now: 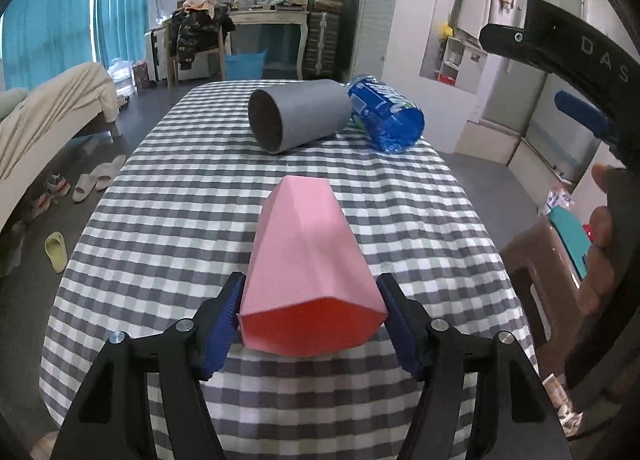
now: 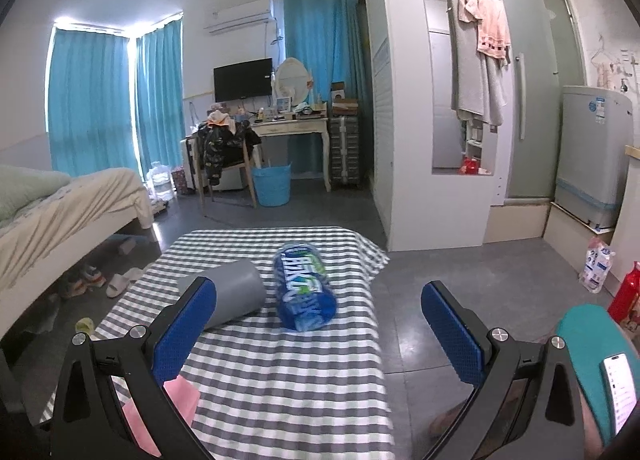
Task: Flip cup upside down
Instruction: 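Lift the pink cup with the left tool toward the right tool, then close the right tool on the pink cup while the left tool opens and releases it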
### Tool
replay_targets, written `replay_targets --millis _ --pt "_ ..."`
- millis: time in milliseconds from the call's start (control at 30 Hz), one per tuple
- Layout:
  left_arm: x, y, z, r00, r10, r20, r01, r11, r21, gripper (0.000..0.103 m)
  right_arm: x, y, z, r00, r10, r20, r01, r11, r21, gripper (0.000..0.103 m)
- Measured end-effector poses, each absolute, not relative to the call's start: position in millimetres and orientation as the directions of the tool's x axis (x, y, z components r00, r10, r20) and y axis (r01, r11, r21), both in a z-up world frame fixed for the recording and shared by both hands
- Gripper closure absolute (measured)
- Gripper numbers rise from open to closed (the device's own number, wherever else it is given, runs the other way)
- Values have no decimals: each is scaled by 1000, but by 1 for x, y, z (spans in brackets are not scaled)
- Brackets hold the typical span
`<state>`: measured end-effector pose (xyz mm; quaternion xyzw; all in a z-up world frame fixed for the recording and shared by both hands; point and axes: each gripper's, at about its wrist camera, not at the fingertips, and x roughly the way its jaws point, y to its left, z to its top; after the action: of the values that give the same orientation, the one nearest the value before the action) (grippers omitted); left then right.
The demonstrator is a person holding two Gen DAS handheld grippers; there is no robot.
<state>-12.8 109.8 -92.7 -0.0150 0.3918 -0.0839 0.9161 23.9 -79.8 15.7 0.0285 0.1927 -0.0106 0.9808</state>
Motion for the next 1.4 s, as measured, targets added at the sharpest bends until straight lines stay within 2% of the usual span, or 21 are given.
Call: replay_targets --millis 33,100,200,333,500,633,867,1000,1100,1233,1333,1400 --pt "-15 107 -92 679 -150 -719 139 987 -75 17 24 -83 16 924 -6 -382 31 998 59 0" --pt "-18 105 -90 686 -126 -717 131 990 -49 17 23 -89 17 921 -2 -389 33 997 75 0" --pt "-27 107 -77 696 -152 -701 154 986 -61 17 25 -93 15 911 5 -412 37 995 93 0" --pt "-39 124 -47 758 -157 -634 166 985 -46 15 29 -87 14 887 0 -461 31 998 60 0" --pt "-30 174 -15 856 -72 -512 82 997 -3 13 28 -70 14 861 26 -508 -23 1000 11 0" --pt "-6 211 -6 872 -56 -487 41 998 -42 13 29 -55 13 839 17 -544 -42 999 -32 0" --pt "31 242 -1 853 -113 -510 109 993 -39 13 47 -25 11 727 -26 -686 -8 999 -47 0" --pt "29 251 -26 825 -146 -546 154 988 -32 13 54 7 4 647 -18 -763 -53 996 -68 0" --pt "33 260 -49 794 -114 -598 138 990 -5 13 60 37 -6 589 -40 -807 -101 987 -123 0" --pt "35 276 -67 763 -72 -642 103 995 11 13 72 64 -27 487 -36 -872 -128 985 -113 0" --pt "32 289 -67 752 -85 -654 86 996 -31 13 81 77 -42 449 -78 -890 -122 981 -148 1" --pt "27 298 -65 753 -122 -647 98 993 -73 13 86 81 -55 408 -90 -908 -125 980 -153 5"
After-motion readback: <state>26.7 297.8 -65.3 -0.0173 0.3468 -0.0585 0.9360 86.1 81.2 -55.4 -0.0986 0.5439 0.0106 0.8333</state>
